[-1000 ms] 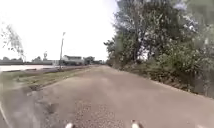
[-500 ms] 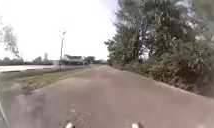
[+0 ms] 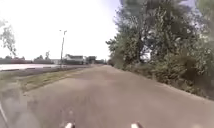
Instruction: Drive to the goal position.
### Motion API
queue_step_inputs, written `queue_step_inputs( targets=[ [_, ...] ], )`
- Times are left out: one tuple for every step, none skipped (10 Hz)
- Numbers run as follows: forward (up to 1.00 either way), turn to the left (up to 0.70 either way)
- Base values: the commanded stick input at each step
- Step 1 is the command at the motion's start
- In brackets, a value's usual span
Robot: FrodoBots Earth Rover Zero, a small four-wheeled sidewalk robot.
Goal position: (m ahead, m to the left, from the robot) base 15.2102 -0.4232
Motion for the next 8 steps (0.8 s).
queue_step_inputs(
  targets=[
    [0.70,0.00],
    [0.70,0.00],
    [0.70,0.00],
    [0.70,0.00],
    [0.70,0.00],
    [0.70,0.00],
    [0.70,0.00],
    [0.70,0.00]
  ],
)
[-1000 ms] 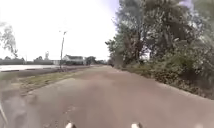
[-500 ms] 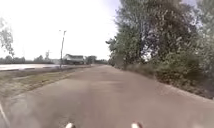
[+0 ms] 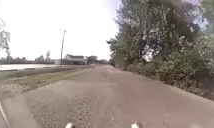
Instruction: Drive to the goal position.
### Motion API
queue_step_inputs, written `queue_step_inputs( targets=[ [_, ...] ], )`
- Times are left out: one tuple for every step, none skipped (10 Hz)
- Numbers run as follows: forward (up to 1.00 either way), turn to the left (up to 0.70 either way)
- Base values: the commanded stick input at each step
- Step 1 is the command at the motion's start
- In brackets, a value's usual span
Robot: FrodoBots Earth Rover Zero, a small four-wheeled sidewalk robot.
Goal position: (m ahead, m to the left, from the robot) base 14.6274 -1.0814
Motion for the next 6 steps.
queue_step_inputs(
  targets=[
    [0.70,0.00],
    [0.70,0.00],
    [0.70,0.00],
    [0.70,0.00],
    [0.70,0.00],
    [0.70,0.00]
  ],
)
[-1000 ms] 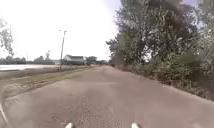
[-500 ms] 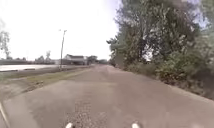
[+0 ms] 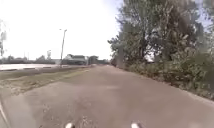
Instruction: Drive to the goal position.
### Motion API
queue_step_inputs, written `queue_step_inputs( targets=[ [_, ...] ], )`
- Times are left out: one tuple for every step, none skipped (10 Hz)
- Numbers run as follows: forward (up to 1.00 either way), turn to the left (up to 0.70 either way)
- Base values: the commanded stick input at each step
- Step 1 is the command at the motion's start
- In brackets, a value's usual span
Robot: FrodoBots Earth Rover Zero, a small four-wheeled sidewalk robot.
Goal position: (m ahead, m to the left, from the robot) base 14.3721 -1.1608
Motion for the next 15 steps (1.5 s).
queue_step_inputs(
  targets=[
    [0.70,0.00],
    [0.70,0.00],
    [0.70,0.00],
    [0.70,0.00],
    [0.70,0.00],
    [0.70,0.00],
    [0.70,0.00],
    [0.70,0.00],
    [0.70,0.00],
    [0.70,0.00],
    [0.70,0.00],
    [0.70,0.00],
    [0.70,0.00],
    [0.70,0.00],
    [0.70,0.00]
  ],
)
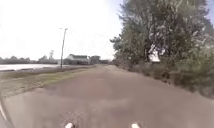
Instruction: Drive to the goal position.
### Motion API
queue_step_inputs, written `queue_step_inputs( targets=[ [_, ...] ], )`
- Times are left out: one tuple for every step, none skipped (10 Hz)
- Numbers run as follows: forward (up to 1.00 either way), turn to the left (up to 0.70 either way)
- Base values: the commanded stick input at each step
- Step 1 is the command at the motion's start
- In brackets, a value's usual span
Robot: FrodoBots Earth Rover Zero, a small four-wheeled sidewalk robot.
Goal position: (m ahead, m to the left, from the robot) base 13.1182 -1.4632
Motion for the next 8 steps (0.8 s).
queue_step_inputs(
  targets=[
    [0.70,0.00],
    [0.70,0.00],
    [0.70,0.00],
    [0.70,0.00],
    [0.70,0.00],
    [0.70,0.00],
    [0.70,0.00],
    [0.70,0.00]
  ],
)
